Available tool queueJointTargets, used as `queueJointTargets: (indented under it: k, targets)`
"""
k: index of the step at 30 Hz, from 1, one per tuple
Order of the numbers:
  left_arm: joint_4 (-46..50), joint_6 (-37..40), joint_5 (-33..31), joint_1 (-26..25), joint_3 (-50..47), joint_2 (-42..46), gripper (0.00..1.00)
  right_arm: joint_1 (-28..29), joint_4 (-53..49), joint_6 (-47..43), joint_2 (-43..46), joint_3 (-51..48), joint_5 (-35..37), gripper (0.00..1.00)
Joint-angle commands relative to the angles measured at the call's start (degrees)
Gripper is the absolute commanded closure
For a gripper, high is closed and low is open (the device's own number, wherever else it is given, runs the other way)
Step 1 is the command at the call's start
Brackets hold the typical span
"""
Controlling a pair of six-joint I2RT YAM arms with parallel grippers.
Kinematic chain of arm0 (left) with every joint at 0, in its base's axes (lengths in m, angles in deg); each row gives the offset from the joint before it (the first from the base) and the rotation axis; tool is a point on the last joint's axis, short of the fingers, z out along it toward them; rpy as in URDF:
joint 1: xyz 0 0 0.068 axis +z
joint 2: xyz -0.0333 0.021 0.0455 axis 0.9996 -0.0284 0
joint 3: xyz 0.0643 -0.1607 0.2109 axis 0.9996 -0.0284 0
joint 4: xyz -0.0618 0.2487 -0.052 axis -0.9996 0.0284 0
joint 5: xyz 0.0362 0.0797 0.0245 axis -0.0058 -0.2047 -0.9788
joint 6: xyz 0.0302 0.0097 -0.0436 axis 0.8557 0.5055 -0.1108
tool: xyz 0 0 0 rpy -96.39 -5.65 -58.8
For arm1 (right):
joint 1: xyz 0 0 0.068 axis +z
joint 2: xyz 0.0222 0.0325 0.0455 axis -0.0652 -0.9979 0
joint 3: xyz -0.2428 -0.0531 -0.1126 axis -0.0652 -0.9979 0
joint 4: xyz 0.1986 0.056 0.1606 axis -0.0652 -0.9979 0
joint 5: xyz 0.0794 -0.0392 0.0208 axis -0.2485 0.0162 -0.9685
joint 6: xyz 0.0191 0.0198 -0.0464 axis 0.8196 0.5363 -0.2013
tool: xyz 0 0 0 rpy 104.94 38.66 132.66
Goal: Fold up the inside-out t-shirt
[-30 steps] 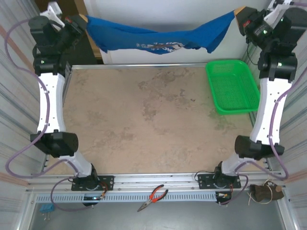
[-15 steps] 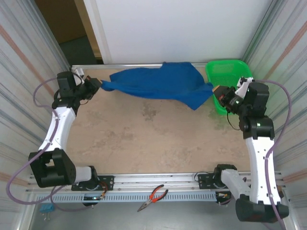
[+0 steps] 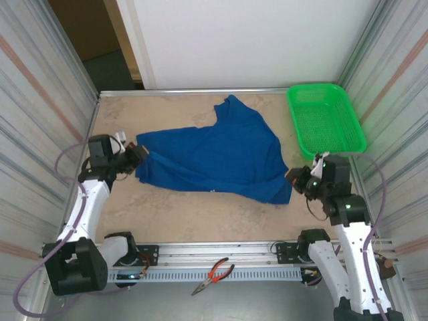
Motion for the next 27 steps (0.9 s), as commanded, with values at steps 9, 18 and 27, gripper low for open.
queueJointTargets:
  k: [9,18,27]
  targets:
    - [-5.65,1.08,-0.38,0.41,8.00,-12.18,1.00,0.54,11.97,-0.78,-14.43,7.07,3.85,1.00]
    - [1.95,0.66,0.45,0.39,59.83,-47.44,1.00,-4.36,22.88,-2.79,-61.63,56.77,-2.31,1.00]
    - [4.70,-14.33,2.99,0.55,112.76,-69.62,1.00,-9.62,17.02,7.80,-86.40,116.16,-9.35,1.00]
